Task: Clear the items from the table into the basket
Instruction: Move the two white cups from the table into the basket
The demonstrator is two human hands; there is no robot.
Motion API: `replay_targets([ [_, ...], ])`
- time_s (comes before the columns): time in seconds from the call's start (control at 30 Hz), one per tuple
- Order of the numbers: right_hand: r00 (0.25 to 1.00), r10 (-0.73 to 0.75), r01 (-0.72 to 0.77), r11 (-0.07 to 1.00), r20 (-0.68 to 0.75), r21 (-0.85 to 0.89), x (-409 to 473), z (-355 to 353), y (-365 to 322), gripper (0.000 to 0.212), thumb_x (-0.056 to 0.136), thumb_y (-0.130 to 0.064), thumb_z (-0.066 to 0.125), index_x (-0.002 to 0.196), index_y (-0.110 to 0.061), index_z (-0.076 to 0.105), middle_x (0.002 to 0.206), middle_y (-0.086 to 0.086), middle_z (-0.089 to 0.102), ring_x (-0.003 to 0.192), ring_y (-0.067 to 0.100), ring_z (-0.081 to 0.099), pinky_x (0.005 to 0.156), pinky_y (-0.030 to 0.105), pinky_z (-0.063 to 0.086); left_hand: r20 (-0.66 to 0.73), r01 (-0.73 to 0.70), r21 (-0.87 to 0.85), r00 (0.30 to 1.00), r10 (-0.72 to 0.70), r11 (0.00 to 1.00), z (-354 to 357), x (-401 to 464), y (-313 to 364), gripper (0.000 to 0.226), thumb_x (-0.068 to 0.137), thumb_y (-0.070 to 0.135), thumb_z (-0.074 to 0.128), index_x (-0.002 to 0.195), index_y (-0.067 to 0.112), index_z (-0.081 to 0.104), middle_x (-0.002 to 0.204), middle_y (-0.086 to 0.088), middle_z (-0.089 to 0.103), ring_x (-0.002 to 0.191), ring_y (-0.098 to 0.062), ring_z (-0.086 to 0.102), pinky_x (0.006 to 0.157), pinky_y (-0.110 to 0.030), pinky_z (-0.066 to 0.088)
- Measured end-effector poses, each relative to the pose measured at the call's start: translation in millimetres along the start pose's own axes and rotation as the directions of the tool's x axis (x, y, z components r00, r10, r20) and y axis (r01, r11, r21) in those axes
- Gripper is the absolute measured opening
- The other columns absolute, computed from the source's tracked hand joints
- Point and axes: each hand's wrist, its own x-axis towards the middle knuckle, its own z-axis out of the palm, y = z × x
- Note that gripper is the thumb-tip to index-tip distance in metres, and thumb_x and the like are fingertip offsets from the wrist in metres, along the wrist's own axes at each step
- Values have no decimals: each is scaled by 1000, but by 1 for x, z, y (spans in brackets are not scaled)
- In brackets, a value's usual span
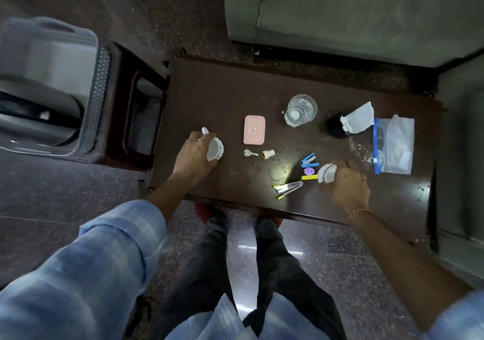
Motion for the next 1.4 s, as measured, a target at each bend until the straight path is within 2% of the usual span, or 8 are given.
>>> replay_targets([
  [0.07, 1000, -29, 29, 999, 4, 36, -19, -16, -29, 61, 73, -29, 78, 123, -9, 51, 123, 14, 55, 111, 43, 56, 85, 46, 51, 6, -20, -6, 1000, 20, 1000, -24, -3, -5, 68, 76, 20, 77, 138, 19, 49, 129, -15, 49, 112, -34, 55, 89, -46, 52],
  [0.2, 996, -75, 81, 989, -50, 121, -54, -44, -97, 62, 71, -27, 79, 123, -8, 51, 124, 15, 55, 113, 42, 55, 90, 45, 51, 10, -77, 28, 997, 77, 997, -81, -6, -23, 71, 75, 27, 77, 139, 20, 49, 130, -13, 51, 117, -31, 52, 94, -45, 50],
  [0.47, 957, -274, 277, 960, -93, 26, -80, -74, -241, 63, 68, -30, 76, 124, -13, 52, 122, 11, 56, 109, 40, 57, 84, 42, 49, -34, -97, 72, 994, 100, 993, -189, -11, -77, 73, 72, 32, 78, 139, 21, 49, 128, -15, 53, 115, -34, 54, 95, -46, 49],
  [0.7, 885, -458, 461, 888, -79, 9, -78, -79, -360, 54, 72, -35, 72, 119, -18, 52, 122, 6, 54, 107, 39, 55, 81, 42, 50, -130, -1, 117, 991, 16, 993, -273, -16, -125, 67, 68, 36, 79, 130, 24, 54, 116, -10, 59, 104, -30, 60, 87, -42, 53],
  [0.87, 803, -595, 595, 804, -37, -19, -81, -78, -442, 56, 73, -32, 72, 123, -17, 51, 125, 6, 52, 111, 38, 53, 84, 42, 51, -185, 52, 115, 982, -30, 992, -325, -10, -164, 75, 72, 34, 80, 138, 22, 49, 128, -11, 58, 119, -29, 54, 98, -39, 47],
  [1.03, 726, -687, 684, 727, -44, -62, -81, -70, -512, 58, 71, -29, 75, 123, -18, 53, 128, 4, 44, 109, 34, 53, 84, 41, 51, -235, 71, 94, 971, -47, 993, -368, 7, -213, 72, 70, 29, 80, 136, 23, 52, 129, -10, 58, 116, -28, 55, 92, -32, 45],
  [1.2, 647, -762, 755, 641, 5, -138, -68, -47, -578, 57, 76, -25, 75, 127, -20, 51, 143, 8, 26, 117, 33, 48, 91, 40, 49, -140, -66, 173, 986, 91, 983, -396, 50, -281, 67, 73, 25, 78, 135, 22, 52, 134, -9, 55, 119, -29, 54, 96, -35, 44],
  [1.4, 567, -794, 812, 493, 220, -313, -44, -19, -655, 63, 79, -3, 64, 134, -30, 49, 129, 7, 45, 115, 30, 48, 94, 43, 50, 139, -386, 432, 921, 363, 815, -406, 107, -349, 68, 79, 8, 71, 138, 31, 45, 154, 3, 32, 135, -23, 37, 102, -35, 43],
])
